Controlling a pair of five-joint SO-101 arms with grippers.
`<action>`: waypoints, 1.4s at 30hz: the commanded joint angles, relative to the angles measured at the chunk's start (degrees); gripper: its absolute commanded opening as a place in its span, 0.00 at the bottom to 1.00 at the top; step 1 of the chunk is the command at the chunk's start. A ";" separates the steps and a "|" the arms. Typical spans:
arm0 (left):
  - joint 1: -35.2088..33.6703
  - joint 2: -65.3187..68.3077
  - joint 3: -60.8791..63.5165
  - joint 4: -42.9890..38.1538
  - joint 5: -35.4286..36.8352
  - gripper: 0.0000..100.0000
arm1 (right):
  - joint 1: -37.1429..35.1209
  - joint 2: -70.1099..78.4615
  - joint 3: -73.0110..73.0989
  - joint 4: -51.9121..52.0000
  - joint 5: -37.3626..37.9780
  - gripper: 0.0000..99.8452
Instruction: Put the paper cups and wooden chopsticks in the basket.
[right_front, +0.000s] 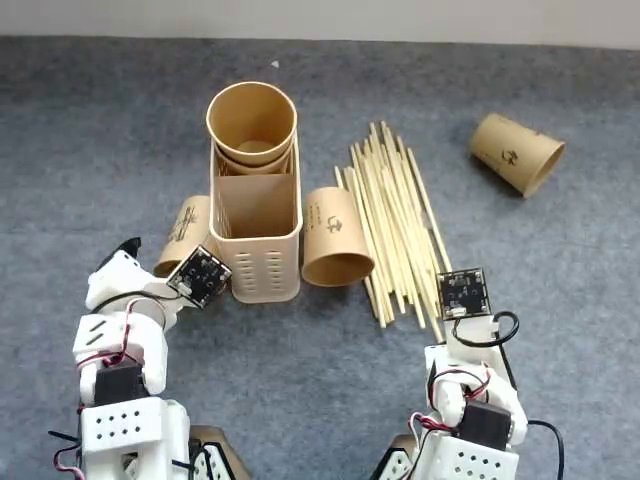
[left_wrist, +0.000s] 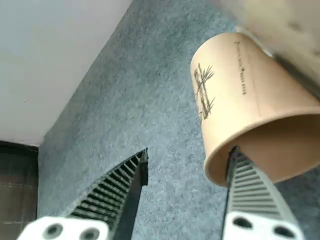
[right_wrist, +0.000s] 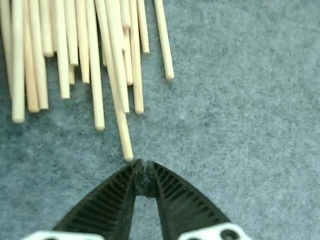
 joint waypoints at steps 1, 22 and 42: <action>-1.71 -0.92 5.32 -10.29 -0.62 0.21 | 0.66 -0.31 8.31 -0.75 0.44 0.01; -6.90 -0.48 -22.37 21.54 13.10 0.00 | 0.66 -0.31 8.31 -0.75 0.44 0.01; -12.00 14.20 -27.91 19.25 -5.98 0.28 | 0.75 -0.22 8.22 -0.66 0.44 0.01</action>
